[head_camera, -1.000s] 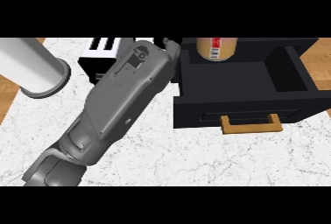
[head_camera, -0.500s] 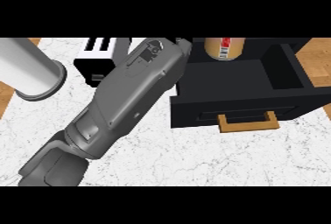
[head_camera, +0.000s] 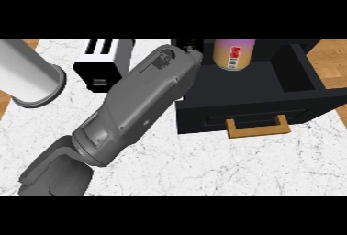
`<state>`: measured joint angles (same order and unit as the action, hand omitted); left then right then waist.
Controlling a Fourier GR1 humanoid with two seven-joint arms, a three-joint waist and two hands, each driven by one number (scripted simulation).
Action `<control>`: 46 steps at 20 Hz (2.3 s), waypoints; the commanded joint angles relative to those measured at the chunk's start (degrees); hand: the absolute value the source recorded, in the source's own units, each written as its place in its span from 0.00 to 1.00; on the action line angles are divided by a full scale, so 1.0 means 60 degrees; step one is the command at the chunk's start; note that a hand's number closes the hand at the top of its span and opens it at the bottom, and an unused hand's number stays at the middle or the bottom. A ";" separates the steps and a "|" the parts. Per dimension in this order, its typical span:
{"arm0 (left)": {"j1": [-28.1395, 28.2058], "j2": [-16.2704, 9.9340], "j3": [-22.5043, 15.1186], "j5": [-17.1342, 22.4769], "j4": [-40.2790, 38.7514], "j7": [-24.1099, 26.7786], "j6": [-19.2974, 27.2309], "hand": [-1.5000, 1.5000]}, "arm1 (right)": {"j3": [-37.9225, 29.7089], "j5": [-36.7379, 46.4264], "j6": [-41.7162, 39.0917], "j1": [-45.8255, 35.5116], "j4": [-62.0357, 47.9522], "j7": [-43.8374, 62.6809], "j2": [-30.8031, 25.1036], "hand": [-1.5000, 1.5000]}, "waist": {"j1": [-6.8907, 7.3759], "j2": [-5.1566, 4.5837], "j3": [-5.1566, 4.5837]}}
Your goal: Pick up the can, place it into the drawer and close the drawer
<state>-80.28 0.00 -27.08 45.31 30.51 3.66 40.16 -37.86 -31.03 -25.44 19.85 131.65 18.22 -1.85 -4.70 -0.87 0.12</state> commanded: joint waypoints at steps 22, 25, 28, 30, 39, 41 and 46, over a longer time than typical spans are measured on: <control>0.0187 0.0000 -0.1189 0.1795 -0.0898 0.1581 0.0536 0.00 | -0.0205 0.0845 -0.0286 -0.0323 0.1049 -0.0524 -0.0293 0.00 | -0.0148 -0.0059 -0.0009; 0.0143 0.0000 -0.1048 0.2024 -0.0596 0.1797 0.0618 0.00 | -0.0391 0.2144 -0.0907 -0.0583 0.0733 -0.1510 -0.0727 0.00 | -0.0004 -0.0045 -0.0002; 0.0010 0.0000 -0.1231 0.2162 -0.0440 0.2046 0.0767 0.00 | 0.0161 0.2601 -0.0716 -0.1364 0.0951 -0.1480 -0.0919 0.00 | 0.0117 -0.0059 -0.0009; -0.0197 0.0000 -0.1124 0.2267 -0.0442 0.1940 0.0807 0.00 | 0.0293 0.3283 -0.0796 -0.1474 0.1047 -0.1873 -0.0819 0.00 | 0.0241 -0.0017 -0.0008; -0.0383 0.0000 -0.1152 0.2385 -0.0455 0.2020 0.0808 0.00 | 0.2591 0.7679 -0.0386 -0.2873 0.0522 -0.2541 -0.0537 0.00 | 0.0731 0.0010 -0.0013; 0.0289 0.0000 -0.1375 0.2618 0.0116 0.2280 0.0876 0.00 | 0.3179 0.8461 -0.0276 -0.3295 0.0346 -0.2344 -0.0709 0.00 | 0.0651 0.0008 -0.0017; -0.0445 0.0000 -0.0994 0.2456 -0.0329 0.1564 0.0859 0.00 | 0.4517 1.0770 0.0671 -0.4499 -0.1237 -0.2838 -0.0688 0.00 | 0.0869 0.0048 -0.0016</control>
<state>-81.95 -0.01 -33.29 59.88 27.77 15.06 44.46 -16.12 24.24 -24.81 -1.74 130.98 2.86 -5.61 -0.06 -0.73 0.00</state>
